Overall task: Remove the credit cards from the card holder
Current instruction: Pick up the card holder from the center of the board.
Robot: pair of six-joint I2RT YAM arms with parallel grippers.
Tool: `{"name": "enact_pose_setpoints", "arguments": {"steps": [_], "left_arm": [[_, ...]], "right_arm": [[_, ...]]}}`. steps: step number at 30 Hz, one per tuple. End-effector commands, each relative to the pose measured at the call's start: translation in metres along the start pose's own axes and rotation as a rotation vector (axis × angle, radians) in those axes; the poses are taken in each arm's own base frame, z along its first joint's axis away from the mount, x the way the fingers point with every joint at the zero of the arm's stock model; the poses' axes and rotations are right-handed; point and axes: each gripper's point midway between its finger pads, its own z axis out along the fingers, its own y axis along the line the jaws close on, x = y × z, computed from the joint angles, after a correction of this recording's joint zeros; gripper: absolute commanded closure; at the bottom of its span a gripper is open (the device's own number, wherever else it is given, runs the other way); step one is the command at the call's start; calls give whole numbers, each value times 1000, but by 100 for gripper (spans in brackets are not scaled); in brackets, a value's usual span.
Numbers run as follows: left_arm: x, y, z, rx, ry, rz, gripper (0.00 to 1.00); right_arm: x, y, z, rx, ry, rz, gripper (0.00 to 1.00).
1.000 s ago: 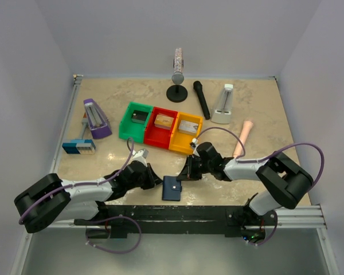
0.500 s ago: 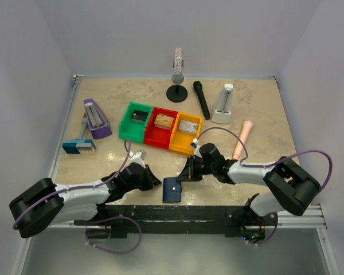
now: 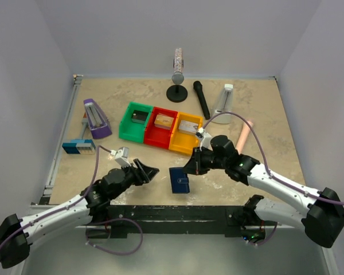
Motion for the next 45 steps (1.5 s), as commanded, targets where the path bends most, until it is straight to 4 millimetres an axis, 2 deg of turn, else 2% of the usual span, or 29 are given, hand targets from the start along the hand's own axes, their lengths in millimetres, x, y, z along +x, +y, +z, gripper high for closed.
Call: {"name": "enact_pose_setpoints", "arguments": {"steps": [1, 5, 8, 11, 13, 18, 31, 45], "left_arm": [[-27, -33, -9, 146, -104, 46, 34], [-36, -74, -26, 355, -133, 95, 33], [-38, -97, -38, 478, -142, 134, 32], [-37, -114, -48, 568, -130, 158, 31], [-35, -120, -51, 598, -112, 159, 25], [-26, -140, -58, 673, -27, 168, 21], [-20, -159, -75, 835, -9, 142, 20], [-5, -171, -84, 952, 78, 131, 30]], "right_arm": [[-8, 28, -21, -63, 23, -81, 100], [-11, 53, -34, -149, 31, -110, 100], [-14, 71, -43, -218, 43, -130, 100], [-16, 92, -53, -298, 51, -152, 100], [-18, 101, -59, -328, 52, -163, 100], [-23, 112, -67, -360, 38, -180, 100], [-28, 130, -73, -440, 30, -177, 100], [-29, 143, -78, -505, 36, -189, 100]]}}
